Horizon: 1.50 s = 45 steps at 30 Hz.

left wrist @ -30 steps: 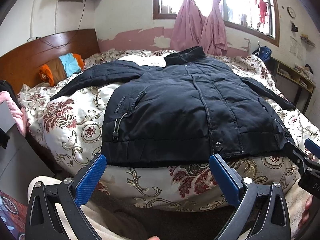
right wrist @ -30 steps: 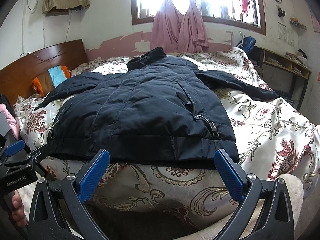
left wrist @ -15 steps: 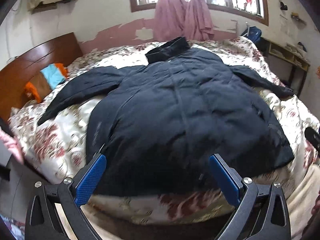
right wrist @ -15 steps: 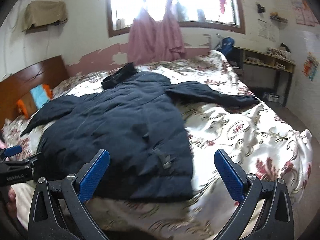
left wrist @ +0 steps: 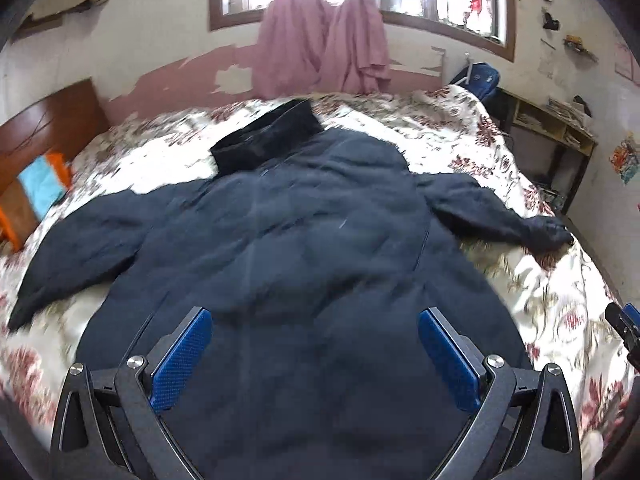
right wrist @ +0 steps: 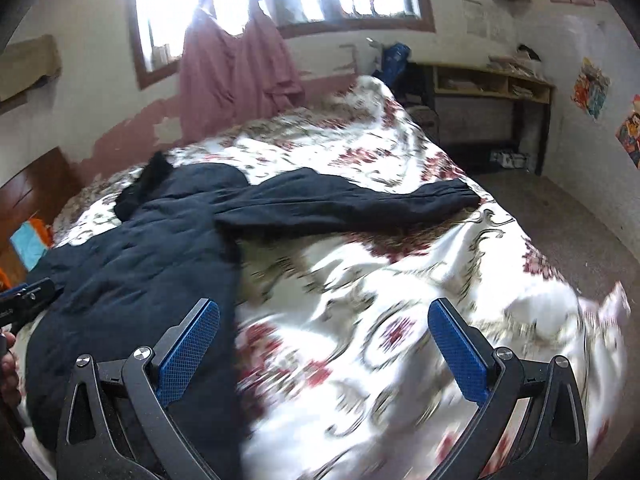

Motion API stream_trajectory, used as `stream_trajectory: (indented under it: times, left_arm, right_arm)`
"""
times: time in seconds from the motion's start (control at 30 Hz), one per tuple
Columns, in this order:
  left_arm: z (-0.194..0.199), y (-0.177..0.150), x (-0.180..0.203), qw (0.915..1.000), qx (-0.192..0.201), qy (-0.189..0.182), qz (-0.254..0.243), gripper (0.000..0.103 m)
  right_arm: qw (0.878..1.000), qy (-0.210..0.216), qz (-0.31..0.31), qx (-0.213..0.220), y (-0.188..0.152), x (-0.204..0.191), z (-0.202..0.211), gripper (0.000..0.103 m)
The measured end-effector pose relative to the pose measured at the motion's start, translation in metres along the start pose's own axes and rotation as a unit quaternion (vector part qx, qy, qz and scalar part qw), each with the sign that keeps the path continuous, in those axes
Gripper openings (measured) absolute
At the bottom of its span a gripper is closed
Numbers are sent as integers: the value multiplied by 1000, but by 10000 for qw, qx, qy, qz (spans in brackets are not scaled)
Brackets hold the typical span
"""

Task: Fold large clothes
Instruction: 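Grasp the jacket sleeve cuff with the right gripper and lift it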

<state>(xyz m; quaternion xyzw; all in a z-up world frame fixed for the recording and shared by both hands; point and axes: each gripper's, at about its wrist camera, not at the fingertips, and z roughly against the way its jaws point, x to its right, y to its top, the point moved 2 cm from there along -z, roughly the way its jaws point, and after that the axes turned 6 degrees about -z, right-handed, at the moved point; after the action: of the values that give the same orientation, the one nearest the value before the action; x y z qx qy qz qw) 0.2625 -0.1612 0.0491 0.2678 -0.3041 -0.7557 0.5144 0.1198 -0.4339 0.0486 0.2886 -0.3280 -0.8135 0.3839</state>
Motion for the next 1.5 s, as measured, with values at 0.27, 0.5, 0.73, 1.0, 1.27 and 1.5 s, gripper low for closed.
stream_trajectory:
  times: [0.27,0.5,0.73,1.0,1.27,1.5]
  left_arm:
    - [-92,75,50,9989,133,-323,-322,103]
    - [-170,113,84,9978,-27,-546,-388,103]
    - [-219,116,100,9970,-320,-663,-245,103]
    - [-249,100,113,9948,-703,-525,-525,103]
    - [-238,104,101,9935,-648,-873,-343,103]
    - [-182,112,45,9935,-401,-1063,115,103]
  right_arm:
    - [9954,33,-881,-375,64,65,-105,102]
    - [9764,174,-2112,-424,87,115,-181,97]
    - [9633,61,-2610,-628,85,128,-247,74]
    - [9569,-221,-2783,-794,84,125,-285,26]
    - [9712,-165,-2378,-30,106,107,-237,3]
    - [9843,257,-1419,1015,164,34,-150,3]
